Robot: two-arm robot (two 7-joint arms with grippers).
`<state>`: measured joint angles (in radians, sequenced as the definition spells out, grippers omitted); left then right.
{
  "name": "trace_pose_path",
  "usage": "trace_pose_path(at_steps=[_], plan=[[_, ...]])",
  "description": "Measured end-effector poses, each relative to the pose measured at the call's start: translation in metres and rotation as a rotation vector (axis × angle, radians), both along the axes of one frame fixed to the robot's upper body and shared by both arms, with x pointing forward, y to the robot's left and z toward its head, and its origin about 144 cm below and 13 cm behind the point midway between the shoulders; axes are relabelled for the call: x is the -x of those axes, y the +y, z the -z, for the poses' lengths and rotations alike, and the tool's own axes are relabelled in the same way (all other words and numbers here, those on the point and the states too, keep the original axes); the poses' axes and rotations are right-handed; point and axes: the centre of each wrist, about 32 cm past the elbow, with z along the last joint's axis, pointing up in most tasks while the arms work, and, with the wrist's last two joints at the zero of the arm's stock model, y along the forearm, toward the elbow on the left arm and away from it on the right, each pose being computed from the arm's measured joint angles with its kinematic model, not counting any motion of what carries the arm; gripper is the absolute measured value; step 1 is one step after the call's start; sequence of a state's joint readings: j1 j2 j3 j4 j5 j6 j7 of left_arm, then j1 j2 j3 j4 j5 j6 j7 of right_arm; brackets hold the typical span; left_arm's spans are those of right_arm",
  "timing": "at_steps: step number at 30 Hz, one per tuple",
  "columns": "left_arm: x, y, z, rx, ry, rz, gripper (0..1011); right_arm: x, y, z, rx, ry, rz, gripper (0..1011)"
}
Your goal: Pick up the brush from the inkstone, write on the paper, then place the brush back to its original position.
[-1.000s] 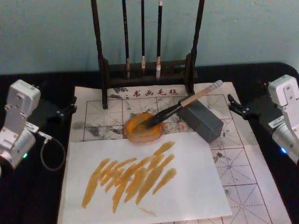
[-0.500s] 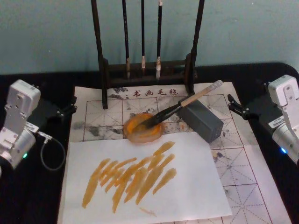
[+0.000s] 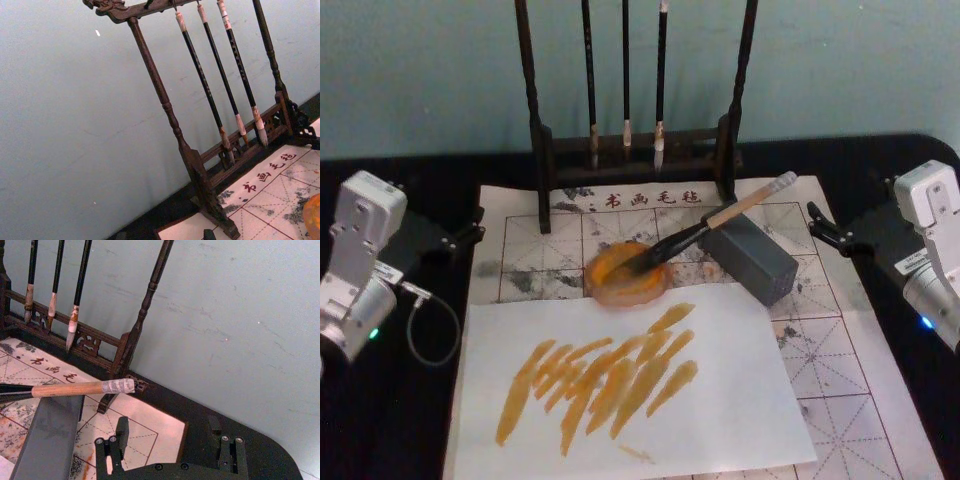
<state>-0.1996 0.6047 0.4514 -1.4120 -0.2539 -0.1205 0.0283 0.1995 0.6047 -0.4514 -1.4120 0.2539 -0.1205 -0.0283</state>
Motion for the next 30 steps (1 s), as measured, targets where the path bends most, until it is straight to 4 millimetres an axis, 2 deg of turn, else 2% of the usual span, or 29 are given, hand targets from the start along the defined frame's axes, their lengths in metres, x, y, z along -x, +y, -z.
trace_pose_path(at_steps=[24,30], plan=[[0.0000,0.0000,0.0000,0.000,0.000,0.000,1001,0.0000,0.0000,0.0000,0.000,0.000,0.000,1000],[0.0000,0.0000,0.0000,0.000,0.000,0.000,1001,0.0000,-0.0013,-0.0040,-0.072,0.027,0.000,1000]])
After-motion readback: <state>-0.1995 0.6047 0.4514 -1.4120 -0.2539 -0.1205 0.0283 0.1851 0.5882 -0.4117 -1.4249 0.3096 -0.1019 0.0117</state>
